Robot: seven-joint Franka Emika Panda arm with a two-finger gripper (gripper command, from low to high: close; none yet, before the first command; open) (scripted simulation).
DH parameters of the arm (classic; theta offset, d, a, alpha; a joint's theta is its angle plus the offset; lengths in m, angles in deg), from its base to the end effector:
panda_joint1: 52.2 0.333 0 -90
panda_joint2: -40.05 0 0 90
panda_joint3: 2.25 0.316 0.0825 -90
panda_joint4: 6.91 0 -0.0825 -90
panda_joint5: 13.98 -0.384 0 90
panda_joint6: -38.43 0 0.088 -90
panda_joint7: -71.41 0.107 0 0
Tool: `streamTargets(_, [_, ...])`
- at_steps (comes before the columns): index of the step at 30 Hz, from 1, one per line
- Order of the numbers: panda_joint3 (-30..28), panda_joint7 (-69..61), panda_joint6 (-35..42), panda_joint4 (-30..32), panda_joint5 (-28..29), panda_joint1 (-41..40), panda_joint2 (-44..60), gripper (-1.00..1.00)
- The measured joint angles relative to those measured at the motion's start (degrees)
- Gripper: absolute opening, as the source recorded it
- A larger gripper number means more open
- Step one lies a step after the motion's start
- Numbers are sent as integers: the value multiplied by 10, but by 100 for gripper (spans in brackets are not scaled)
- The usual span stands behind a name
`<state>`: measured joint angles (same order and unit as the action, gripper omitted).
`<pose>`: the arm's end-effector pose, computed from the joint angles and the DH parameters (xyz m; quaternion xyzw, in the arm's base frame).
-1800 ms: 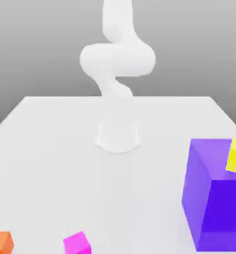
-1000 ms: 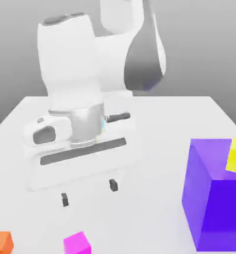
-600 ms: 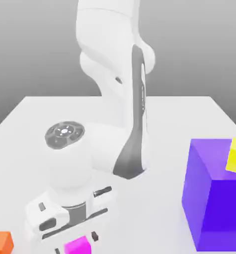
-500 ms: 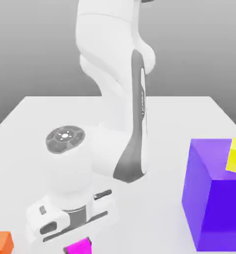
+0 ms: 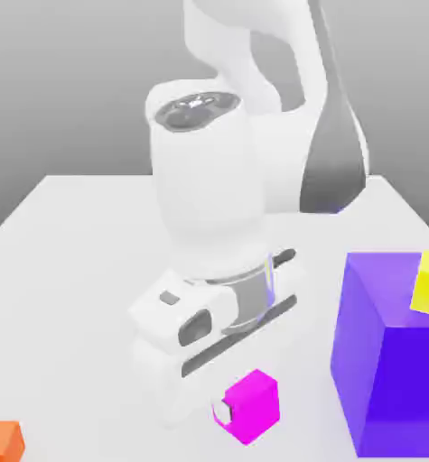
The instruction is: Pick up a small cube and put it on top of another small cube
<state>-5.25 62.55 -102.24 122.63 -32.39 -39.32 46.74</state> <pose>0.5320 0.0927 0.3172 -0.9930 -0.0428 -0.0377 0.1035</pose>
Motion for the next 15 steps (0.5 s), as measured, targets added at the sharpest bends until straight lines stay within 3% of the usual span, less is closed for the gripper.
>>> streamTargets(4, [54, -18, 106, -20, 22, 113, -88, -100])
streamTargets(9, [128, -18, 233, -14, 117, 183, -194, -100])
streamTargets(13, [147, -12, 187, 37, 152, 190, -181, -100])
streamTargets(14, [149, -11, 167, 50, 154, 190, -173, 100])
streamTargets(15, [149, -11, 167, 50, 154, 190, -173, 100])
